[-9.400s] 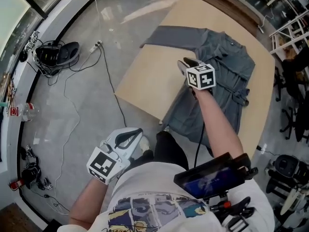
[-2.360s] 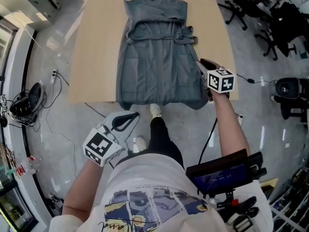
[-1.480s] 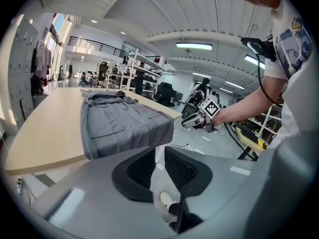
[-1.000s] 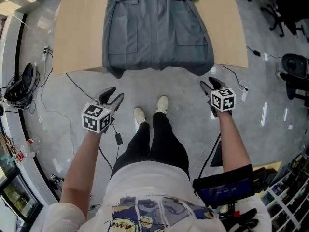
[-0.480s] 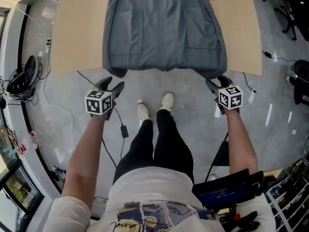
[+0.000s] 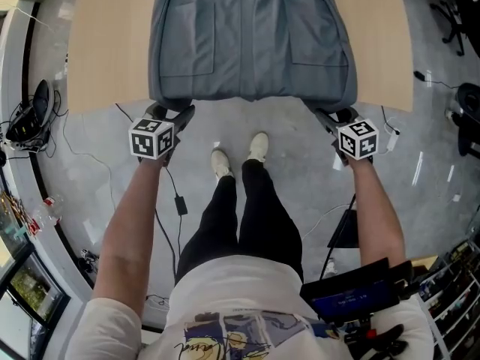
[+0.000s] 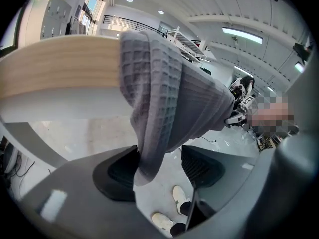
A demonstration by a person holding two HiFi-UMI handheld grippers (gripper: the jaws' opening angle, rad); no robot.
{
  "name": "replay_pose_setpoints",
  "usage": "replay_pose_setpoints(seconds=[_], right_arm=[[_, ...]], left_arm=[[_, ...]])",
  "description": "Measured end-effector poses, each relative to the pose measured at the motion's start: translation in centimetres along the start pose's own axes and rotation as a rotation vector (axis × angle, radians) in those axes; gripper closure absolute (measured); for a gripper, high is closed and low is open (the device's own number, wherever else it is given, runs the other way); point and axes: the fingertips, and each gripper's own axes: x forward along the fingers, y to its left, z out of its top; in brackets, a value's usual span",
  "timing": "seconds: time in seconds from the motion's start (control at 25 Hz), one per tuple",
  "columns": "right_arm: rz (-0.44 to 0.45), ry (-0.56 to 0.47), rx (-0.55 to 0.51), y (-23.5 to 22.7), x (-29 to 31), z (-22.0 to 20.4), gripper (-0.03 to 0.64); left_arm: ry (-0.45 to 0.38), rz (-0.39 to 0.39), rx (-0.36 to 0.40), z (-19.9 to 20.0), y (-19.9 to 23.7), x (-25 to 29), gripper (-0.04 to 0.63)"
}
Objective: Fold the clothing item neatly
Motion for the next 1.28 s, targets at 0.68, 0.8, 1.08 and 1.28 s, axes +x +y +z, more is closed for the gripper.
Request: replay_pose_setpoints(seconds=[0.68, 0.8, 1.08, 1.28], right_arm=[[0.035, -0.024, -0.02, 4.4, -2.2, -0.3, 0.601], [0.022, -0.04, -0.018, 5.1, -3.1, -0.5, 0.601], [0.027, -0.084, 0.026, 6.8, -5.9, -1.7, 0.601], [0.06, -0.091, 0.02, 9.2, -8.7, -2.8, 0.601]], left_arm=[[-0.046, -0.17, -0.03, -0.9, -3.8, -4.4, 0.572], [-0.066, -0.185, -0.032, -1.1, -4.5, -5.9, 0.572], [-0.069, -0.24, 0.006, -1.9, -7.3, -7.7, 0.572], [-0.077, -0.295, 0.014, -3.0, -10.0, -10.0, 0.572]])
